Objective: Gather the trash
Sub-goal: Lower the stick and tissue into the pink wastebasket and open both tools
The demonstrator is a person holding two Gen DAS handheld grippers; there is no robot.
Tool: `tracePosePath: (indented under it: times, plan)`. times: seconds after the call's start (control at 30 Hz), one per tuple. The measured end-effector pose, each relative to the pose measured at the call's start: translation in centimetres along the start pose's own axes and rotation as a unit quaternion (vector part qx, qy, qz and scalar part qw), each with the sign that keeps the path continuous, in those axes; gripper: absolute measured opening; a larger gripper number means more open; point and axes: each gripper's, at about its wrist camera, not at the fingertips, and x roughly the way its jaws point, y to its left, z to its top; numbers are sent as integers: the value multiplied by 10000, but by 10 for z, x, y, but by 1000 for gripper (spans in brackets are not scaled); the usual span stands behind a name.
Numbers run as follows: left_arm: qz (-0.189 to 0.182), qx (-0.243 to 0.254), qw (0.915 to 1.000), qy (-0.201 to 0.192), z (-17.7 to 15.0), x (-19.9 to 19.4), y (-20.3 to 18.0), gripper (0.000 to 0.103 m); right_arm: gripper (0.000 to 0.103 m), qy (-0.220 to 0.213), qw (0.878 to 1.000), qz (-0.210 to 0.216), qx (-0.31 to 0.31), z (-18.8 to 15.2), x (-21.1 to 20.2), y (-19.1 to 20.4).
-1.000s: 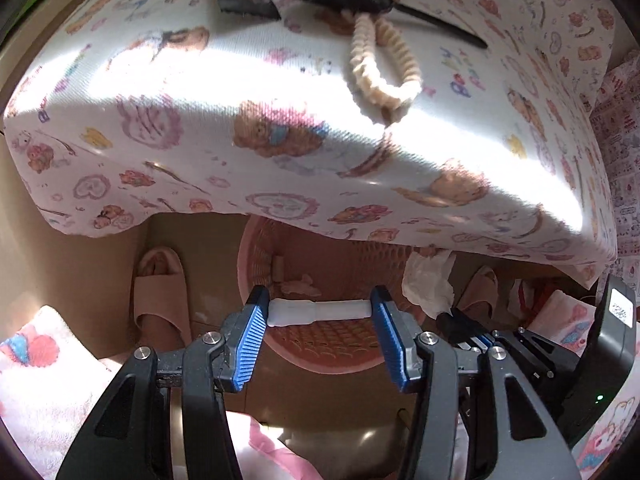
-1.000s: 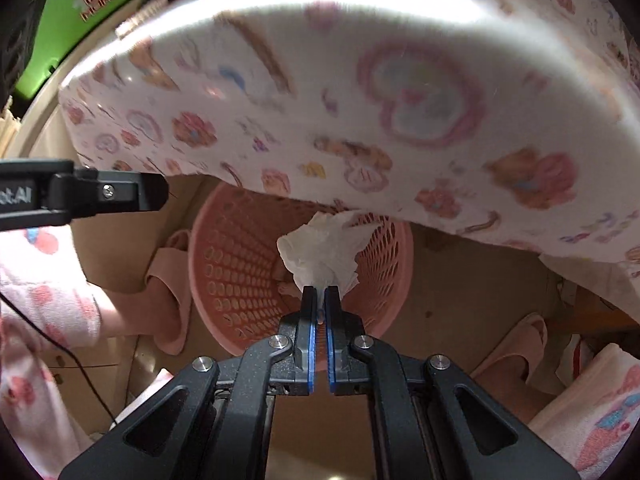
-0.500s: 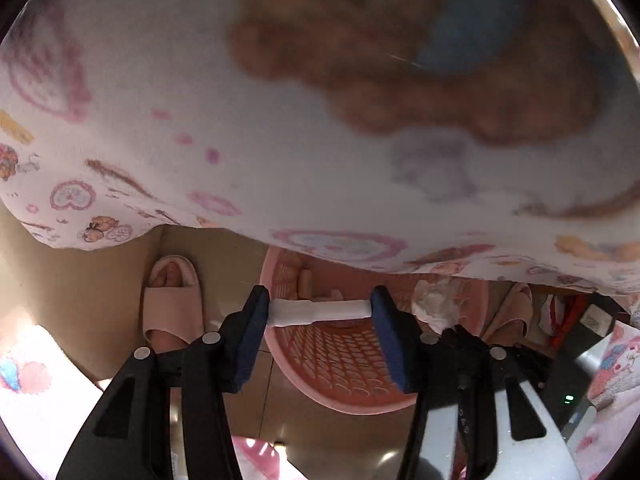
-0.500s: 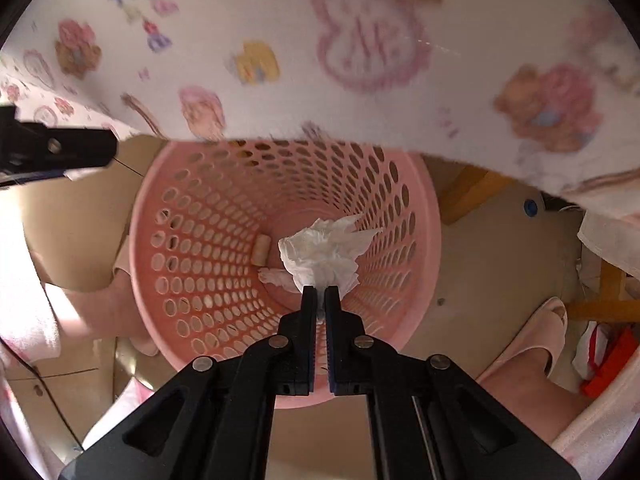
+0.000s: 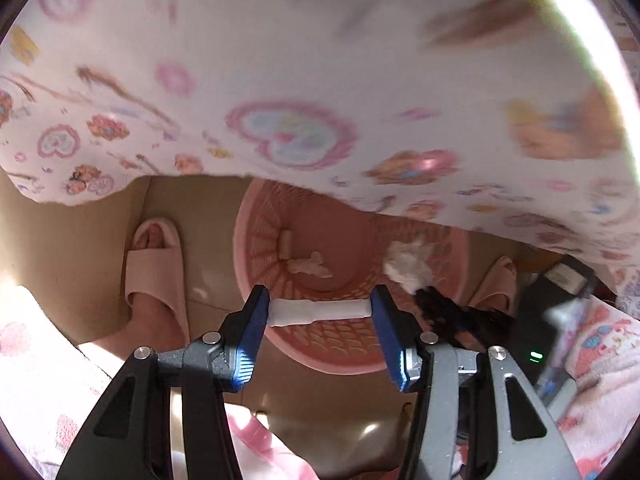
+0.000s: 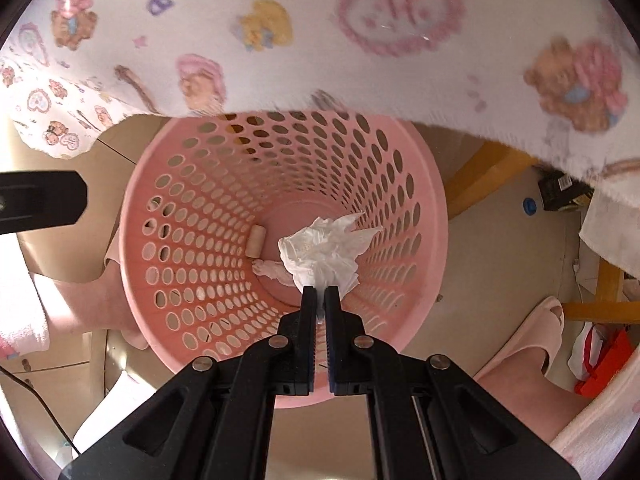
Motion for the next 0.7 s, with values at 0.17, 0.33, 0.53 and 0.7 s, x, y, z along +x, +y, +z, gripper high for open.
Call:
tracePosePath:
  times: [0.17, 0.33, 0.53, 0.7]
  plan:
    - [-88, -350, 9984, 428, 3, 31, 15, 51, 5, 13, 9999, 55, 149, 0, 0, -6]
    - [-426, -607, 9964, 410, 3, 46, 22, 51, 5, -58, 9996, 114, 263, 1, -5, -10]
    - [-356, -532, 9976, 273, 1, 44, 15, 66, 12, -40, 9992, 67, 400, 3, -6, -18]
    - [-255, -688, 9971, 200, 2, 35, 17, 74, 46, -82, 9984, 43, 556, 3, -8, -24]
